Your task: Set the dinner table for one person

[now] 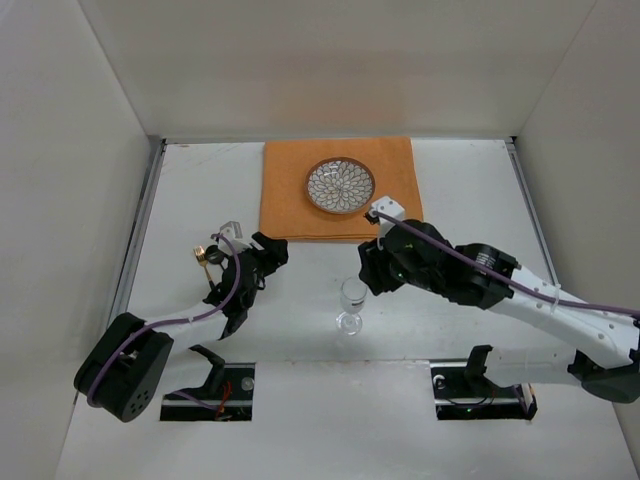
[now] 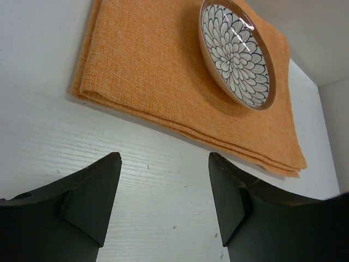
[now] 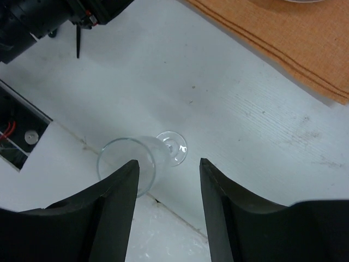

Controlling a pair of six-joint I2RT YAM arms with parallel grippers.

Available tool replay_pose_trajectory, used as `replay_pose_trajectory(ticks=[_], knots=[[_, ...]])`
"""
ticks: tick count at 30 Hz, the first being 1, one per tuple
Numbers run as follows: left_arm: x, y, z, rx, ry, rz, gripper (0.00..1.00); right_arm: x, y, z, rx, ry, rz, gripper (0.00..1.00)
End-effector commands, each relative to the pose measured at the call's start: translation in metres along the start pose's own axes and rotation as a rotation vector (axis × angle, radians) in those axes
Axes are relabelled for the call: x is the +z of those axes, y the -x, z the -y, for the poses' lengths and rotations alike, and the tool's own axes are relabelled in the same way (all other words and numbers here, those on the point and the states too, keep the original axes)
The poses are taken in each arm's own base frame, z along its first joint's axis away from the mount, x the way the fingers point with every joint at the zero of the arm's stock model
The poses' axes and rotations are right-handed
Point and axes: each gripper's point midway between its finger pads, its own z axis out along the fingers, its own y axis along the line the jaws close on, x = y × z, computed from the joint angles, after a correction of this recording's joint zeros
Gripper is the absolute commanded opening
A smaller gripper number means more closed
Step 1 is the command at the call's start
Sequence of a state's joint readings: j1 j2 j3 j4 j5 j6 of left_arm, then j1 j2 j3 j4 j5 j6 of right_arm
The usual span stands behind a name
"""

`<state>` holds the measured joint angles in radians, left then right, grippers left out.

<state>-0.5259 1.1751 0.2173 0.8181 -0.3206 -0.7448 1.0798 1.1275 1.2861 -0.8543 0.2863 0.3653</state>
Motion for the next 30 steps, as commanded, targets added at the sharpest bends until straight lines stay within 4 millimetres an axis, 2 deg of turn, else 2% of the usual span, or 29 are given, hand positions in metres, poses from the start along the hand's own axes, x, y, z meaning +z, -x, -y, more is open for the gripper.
replay_pose_trajectory(ticks=[1,8,14,20,23,25,27,30], knots=[[0.001,0.009,0.007,-0.025,-0.023,0.033,0.63,-0.007,-0.009,0.006,-0.033,-0.030,-0.052,0.53],[0.001,0.010,0.007,-0.026,-0.026,0.033,0.63,0.004,-0.015,-0.008,-0.057,0.006,-0.087,0.49],[0.001,0.009,0.006,-0.026,-0.022,0.030,0.63,0.020,-0.024,-0.015,-0.087,0.016,-0.137,0.45],[0.001,0.010,0.007,-0.028,-0.025,0.036,0.63,0.031,-0.027,-0.016,-0.103,0.000,-0.155,0.20],[0.001,0.010,0.007,-0.028,-0.025,0.036,0.63,0.029,-0.018,-0.013,-0.107,-0.019,-0.131,0.09],[0.001,0.010,0.006,-0.028,-0.023,0.037,0.63,0.021,-0.008,-0.009,-0.099,-0.038,-0.090,0.06],[0.001,0.010,0.006,-0.028,-0.023,0.037,0.63,0.010,0.007,-0.003,-0.077,-0.048,-0.034,0.04],[0.001,0.010,0.006,-0.029,-0.021,0.035,0.63,-0.003,0.040,0.016,-0.027,-0.090,0.082,0.03]])
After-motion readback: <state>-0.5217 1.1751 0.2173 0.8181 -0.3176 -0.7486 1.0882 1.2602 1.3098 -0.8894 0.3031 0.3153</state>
